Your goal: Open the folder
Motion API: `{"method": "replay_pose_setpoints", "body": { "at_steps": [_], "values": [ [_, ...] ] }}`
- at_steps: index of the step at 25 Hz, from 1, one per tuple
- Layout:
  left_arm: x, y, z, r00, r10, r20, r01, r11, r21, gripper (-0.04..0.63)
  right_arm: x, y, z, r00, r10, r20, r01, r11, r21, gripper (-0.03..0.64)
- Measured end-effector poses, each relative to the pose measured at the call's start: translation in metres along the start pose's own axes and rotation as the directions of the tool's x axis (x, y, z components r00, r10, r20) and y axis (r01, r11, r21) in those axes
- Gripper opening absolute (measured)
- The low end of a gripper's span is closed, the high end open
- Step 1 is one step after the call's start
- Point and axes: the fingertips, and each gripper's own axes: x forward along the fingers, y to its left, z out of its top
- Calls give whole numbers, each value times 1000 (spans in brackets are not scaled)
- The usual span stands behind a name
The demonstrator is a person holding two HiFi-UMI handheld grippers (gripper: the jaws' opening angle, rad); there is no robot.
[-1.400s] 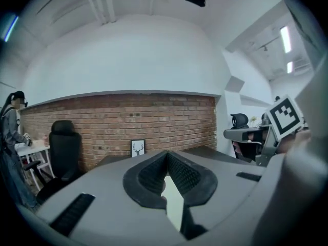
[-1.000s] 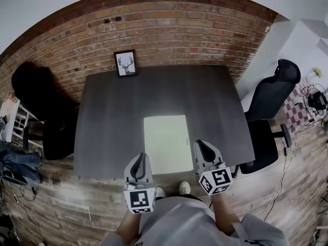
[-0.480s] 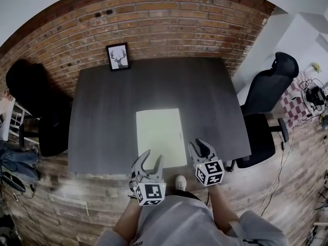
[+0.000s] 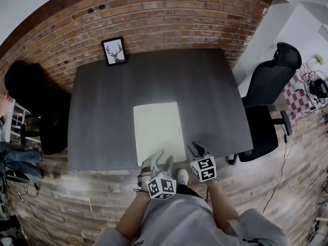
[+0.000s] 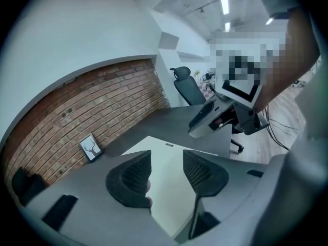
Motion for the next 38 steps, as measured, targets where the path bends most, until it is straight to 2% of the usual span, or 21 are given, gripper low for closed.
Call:
{"method": "replay_pose_setpoints", "body": {
  "at_steps": [6,10,20,23,28,34,38],
  "values": [
    [17,-27,-10,996,-67,-51,72,994,84,193,12,2,-27,998,23,-66,-22,1000,17,89],
    [21,-44,-8,993,-106,-56,112,986,124,195,16,2,-36,995,26,-91,-26,1000,3,89],
    [29,-65,-16,985,-148,-92,163,968,192,199,24,5,-51,989,33,-145,-33,999,0,89],
    [33,-72,-20,980,-162,-112,184,957,226,207,24,5,-52,988,39,-146,-37,999,14,89],
    [40,-89,-26,972,-191,-138,226,922,315,224,24,5,-53,989,49,-143,-46,999,24,91],
    [50,-98,-32,967,-189,-168,242,888,391,229,25,5,-54,988,51,-146,-47,999,27,91],
    [50,-92,-36,972,-148,-180,208,900,384,212,25,4,-55,988,55,-144,-51,998,31,91]
  ]
}}
